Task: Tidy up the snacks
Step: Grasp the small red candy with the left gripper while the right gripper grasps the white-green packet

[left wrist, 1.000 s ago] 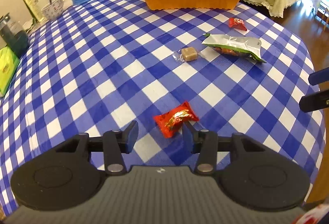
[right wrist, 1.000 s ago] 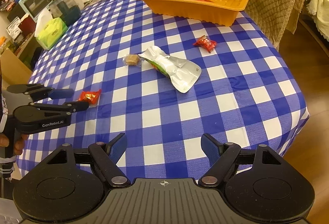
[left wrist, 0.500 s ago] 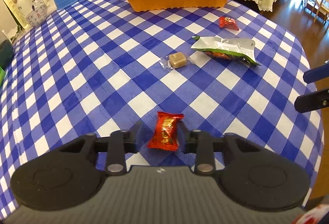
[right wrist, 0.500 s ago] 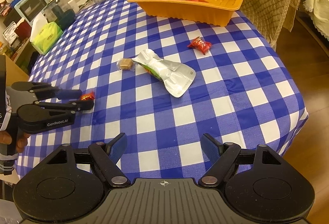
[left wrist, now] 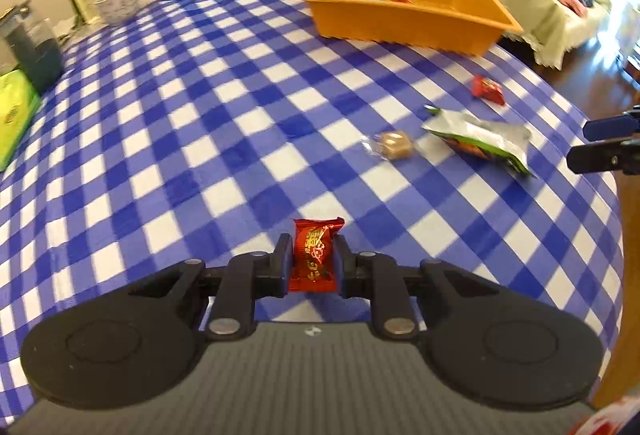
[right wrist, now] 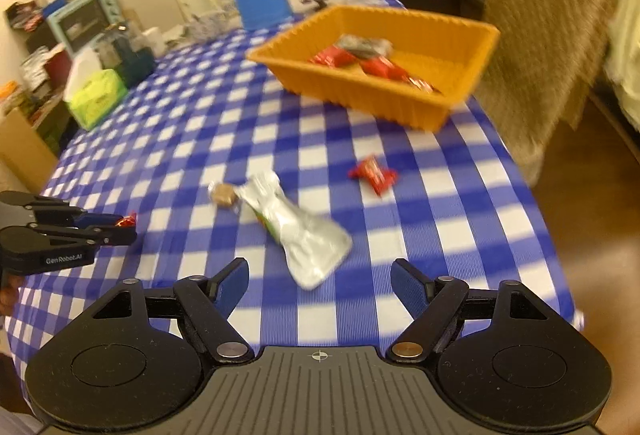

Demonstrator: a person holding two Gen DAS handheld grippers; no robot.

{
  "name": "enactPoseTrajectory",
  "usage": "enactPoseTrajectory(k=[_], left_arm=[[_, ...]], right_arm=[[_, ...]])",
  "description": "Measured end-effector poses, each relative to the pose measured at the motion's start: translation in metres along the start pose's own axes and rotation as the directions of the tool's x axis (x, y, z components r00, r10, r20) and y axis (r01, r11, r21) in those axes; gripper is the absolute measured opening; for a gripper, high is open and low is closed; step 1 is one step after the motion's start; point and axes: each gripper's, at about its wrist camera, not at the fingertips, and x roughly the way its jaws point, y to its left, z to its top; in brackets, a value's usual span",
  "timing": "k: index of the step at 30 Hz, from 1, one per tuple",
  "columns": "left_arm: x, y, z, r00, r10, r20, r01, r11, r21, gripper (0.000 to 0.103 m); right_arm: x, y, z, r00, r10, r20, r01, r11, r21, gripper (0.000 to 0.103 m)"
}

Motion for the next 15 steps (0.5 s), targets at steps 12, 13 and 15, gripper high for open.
enactPoseTrajectory(k=[12,13,15], left_arm=[[-0.007,0.028,-0.002,0.999,0.053,-0.008,-0.053,0.994,-0.092,0.02],[-0.007,0.029,-0.002,0.998,0.055,-0.009,-0.056,0.994,-0.096,0.02],[-0.008,0.032,-0.003,0.998,0.059,-0.012,-0.06,0.993,-0.106,0.02]], right_arm=[[0.05,0.024,0.02,0.996,0.077,-0.048,-0.087,0.953,-0.29,0.078],[0.055,0.025,0.021,0.996,0.073,-0.055,-0.087,0.949,-0.305,0.078],[0.065,0.026,0.024,0.995,0.073,-0.074,-0.093,0.941,-0.324,0.077]])
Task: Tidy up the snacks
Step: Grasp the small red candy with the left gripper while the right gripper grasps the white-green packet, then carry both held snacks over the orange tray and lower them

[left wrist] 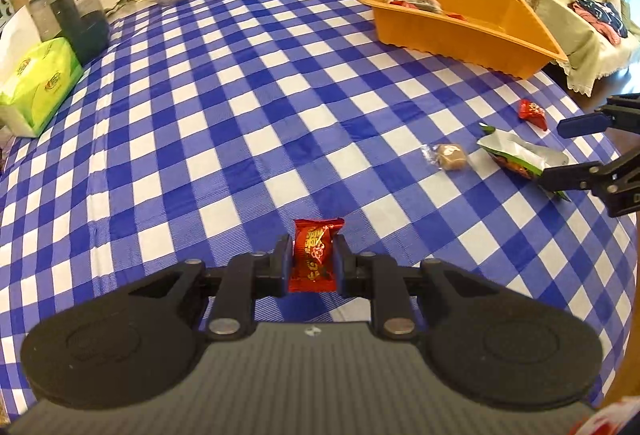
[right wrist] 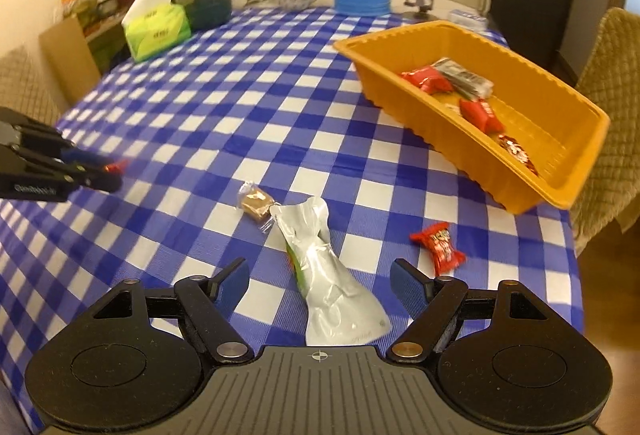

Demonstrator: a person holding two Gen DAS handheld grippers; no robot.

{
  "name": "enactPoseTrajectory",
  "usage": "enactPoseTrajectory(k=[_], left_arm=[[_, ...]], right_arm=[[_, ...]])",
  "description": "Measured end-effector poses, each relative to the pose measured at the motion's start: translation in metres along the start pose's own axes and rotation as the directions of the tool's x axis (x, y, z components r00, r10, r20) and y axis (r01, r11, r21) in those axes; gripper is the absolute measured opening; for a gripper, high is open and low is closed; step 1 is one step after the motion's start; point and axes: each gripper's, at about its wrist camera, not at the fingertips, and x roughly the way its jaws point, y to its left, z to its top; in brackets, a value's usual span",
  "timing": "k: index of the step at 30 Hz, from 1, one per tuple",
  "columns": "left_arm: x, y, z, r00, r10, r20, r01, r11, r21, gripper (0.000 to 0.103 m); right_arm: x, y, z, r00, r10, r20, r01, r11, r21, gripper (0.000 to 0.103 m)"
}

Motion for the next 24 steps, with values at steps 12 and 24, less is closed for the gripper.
enactPoseTrajectory(k=[12,24], left_arm=[[-0.002,0.009,-0.004,1.0,0.017,-0.01,-0.018,1.0,-0.024,0.02],[-0.005,0.01,-0.006,1.0,0.024,-0.007,-0.024,0.999,-0.027,0.02]], right_arm=[[0.026,0.001,0.008,0.997,0.02,-0.072,-0.025,0.997,-0.07,0.046],[0.023,0.008,0.005,0.996,0.02,-0.084,-0.024,0.998,-0.051,0.028]])
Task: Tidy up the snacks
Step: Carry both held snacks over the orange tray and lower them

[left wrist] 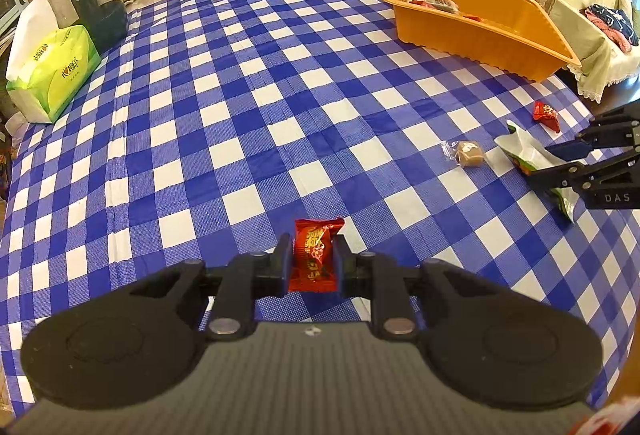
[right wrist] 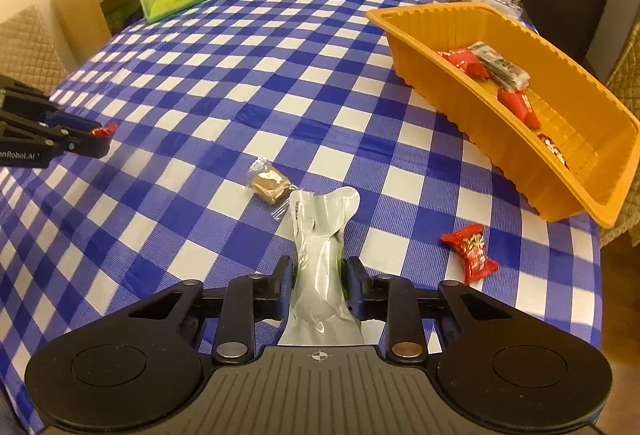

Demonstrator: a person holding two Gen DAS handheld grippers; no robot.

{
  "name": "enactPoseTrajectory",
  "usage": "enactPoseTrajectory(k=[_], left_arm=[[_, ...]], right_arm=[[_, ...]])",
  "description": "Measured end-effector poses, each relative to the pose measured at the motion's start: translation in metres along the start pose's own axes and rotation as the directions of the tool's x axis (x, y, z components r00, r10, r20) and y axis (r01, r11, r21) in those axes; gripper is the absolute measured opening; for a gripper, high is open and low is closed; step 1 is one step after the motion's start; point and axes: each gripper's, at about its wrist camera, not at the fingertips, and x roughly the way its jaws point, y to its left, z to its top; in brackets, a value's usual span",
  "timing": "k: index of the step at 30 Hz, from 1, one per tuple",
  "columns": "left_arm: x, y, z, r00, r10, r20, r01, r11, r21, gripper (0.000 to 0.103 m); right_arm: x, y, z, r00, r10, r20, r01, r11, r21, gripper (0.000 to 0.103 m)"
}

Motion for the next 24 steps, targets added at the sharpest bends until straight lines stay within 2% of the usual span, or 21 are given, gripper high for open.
enactPoseTrajectory(k=[9,15,24], left_arm=[[-0.006,-0.002,0.003,1.0,-0.002,0.015,0.002,1.0,0.01,0.02],[-0.008,-0.007,0.009,1.0,-0.017,0.026,0.017,0.999,0.03,0.02],[-0.006,-0.022,0.031,0.997,-0.055,0.055,0.05,0.994,0.098,0.02]], right_arm=[[-0.022,-0.005,-0.007,0.999,-0.003,0.035,-0.003,0.984,0.177,0.026],[-0.043,-0.013,-0.013,0.996,0.002,0.088,-0.029,0.952,0.306,0.026],[-0.071,-0.03,-0.01,0.99,-0.037,0.135,-0.021,0.913,0.407,0.026]])
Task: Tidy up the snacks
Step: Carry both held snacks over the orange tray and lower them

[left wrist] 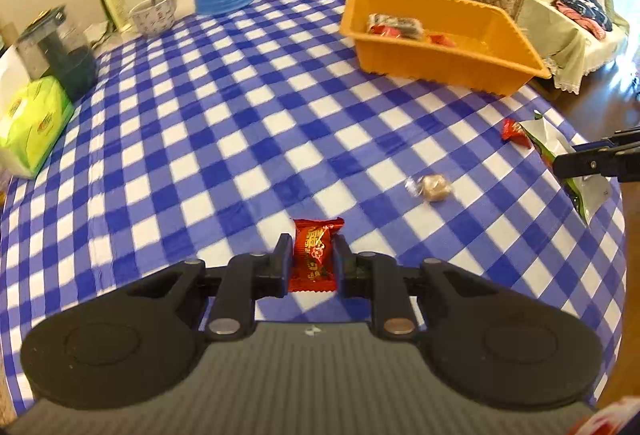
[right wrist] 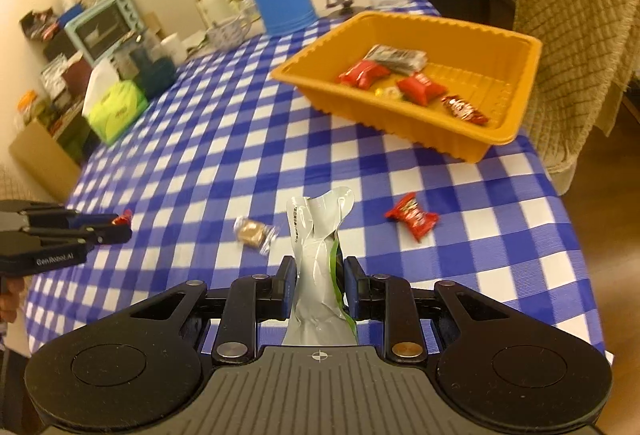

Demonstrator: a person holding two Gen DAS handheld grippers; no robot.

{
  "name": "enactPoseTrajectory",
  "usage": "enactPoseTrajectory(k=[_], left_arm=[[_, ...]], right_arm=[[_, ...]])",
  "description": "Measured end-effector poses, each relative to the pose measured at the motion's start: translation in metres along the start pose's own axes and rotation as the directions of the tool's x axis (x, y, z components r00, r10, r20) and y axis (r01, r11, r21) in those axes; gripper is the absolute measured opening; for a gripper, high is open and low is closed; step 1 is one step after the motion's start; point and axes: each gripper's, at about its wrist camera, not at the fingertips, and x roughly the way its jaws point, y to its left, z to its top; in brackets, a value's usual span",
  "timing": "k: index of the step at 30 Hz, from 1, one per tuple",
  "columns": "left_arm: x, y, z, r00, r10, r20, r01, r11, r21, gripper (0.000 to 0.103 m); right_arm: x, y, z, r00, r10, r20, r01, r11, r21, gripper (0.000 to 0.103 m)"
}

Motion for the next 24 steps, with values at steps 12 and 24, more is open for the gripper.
enactPoseTrajectory(k=[12,24], left_arm=[[0.013,-0.027,0.082,0.991,-0.061,0.119,0.044,0.989,0.139,0.02],[0.061,-0.07,0.187,0.975,-0.151,0.164,0.114,0.969,0.219,0.02]], right_arm=[[-0.023,-0.027,0.041,0.995,-0.054,0.087,0.047,0.995,0.084,0.026],[-0.017,-0.076,0.112,0.981,-0.101,0.166,0.073,0.983,0.167,0.026]])
